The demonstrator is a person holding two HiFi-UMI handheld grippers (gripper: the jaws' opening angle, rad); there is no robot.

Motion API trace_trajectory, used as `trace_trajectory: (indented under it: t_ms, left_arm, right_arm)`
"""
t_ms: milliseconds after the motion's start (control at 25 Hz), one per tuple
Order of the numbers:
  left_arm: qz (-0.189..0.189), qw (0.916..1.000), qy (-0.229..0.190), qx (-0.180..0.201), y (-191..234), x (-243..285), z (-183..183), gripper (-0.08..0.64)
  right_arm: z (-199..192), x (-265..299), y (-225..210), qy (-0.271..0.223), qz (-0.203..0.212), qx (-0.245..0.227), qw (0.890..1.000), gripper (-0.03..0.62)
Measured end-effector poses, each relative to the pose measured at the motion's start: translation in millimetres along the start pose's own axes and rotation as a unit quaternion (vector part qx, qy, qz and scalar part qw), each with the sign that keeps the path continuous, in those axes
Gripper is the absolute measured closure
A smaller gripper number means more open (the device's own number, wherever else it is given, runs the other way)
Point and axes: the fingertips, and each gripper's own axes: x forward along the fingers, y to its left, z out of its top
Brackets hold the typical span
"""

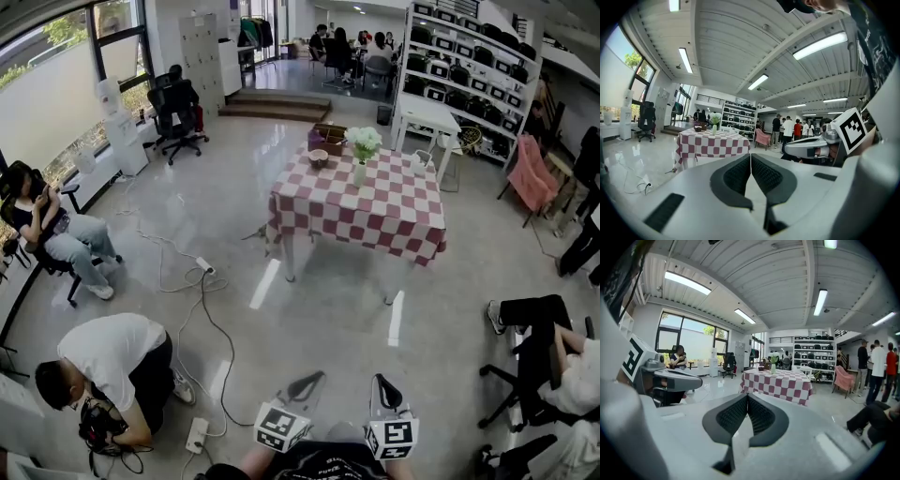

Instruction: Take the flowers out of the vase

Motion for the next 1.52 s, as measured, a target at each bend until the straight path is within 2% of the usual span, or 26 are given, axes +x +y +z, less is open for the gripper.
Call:
trace_trajectory:
  t_ms: [280, 440, 680, 1080, 1520]
  left_arm:
    - [0.008, 1.0000, -0.004, 0.003, 11.2, 6.3, 4.0, 0.546]
    - [-0.003, 0.9999, -0.009, -0.012, 18.8, 16.1, 7.2, 0.546]
    - [0.026, 0.9996, -0.006, -0.009, 43.0, 38.5, 14.6, 0.546]
    - [0.028, 0.9995, 0.009, -0.011, 69.7, 107.8, 29.9, 0.546]
    - [0.044, 0.9989, 0.013, -0.008, 99.0, 185.9, 52.2, 0.546]
  right_arm:
    - [2.8, 14.1, -11.7, -0.002, -0.006, 0.007, 1.000, 0.586]
    - [1.9, 34.9, -15.1, 0.002, 0.010, 0.009, 1.000, 0.586]
    - [10.5, 69.6, -29.1, 0.003, 0.028, -0.007, 1.000, 0.586]
    - [20.6, 134.0, -67.9, 0.019, 0.046, -0.006, 0.999, 0.586]
    - [42.1, 200.9, -124.0, 0.014, 0.063, -0.007, 0.998, 0.586]
